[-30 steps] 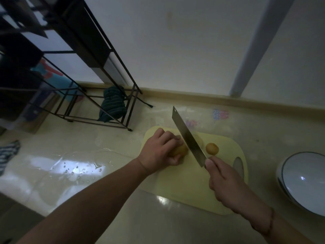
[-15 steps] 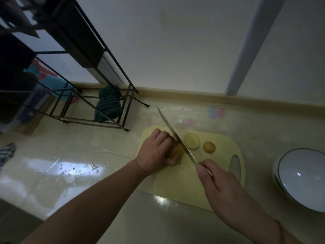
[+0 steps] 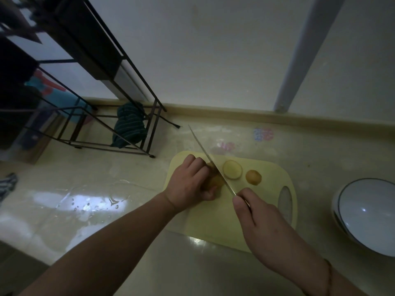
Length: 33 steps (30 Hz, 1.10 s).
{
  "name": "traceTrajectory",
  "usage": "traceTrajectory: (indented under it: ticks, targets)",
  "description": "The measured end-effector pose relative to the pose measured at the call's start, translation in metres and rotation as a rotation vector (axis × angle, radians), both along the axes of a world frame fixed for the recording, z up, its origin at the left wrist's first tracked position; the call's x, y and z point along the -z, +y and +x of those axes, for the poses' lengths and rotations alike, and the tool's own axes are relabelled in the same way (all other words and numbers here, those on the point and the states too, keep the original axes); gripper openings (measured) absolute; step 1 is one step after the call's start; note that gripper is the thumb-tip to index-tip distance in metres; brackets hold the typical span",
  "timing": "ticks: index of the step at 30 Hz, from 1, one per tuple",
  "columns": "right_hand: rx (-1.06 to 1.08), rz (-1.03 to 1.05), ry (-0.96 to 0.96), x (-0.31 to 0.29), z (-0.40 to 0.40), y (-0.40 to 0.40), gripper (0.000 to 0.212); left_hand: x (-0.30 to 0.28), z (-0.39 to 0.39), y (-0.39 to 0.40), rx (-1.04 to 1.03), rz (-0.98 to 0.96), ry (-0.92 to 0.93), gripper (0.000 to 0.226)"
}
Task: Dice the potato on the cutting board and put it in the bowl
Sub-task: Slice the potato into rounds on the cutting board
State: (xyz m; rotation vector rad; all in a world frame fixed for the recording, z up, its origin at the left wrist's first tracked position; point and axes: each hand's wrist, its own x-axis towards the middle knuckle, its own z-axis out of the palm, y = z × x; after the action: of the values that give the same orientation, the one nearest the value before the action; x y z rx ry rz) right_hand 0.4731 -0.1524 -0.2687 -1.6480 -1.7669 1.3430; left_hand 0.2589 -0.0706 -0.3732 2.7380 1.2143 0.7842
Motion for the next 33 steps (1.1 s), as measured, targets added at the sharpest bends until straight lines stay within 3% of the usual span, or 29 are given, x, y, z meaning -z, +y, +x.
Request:
traceTrajectory:
  ticks: [12, 17, 33]
  targets:
    - [-0.064, -0.002, -0.002, 0.014, -0.009, 0.030, 0.033, -0.004, 0.001, 0.002, -0.028, -0.015, -0.026, 0.050]
    - [-0.067, -0.016, -0.016, 0.010, 0.001, 0.013, 0.033, -0.005, 0.000, 0.002, -0.064, -0.030, -0.043, 0.041]
    - [-0.074, 0.004, -0.004, 0.040, -0.016, 0.034, 0.028, -0.001, 0.003, 0.002, -0.055, -0.011, -0.030, 0.042]
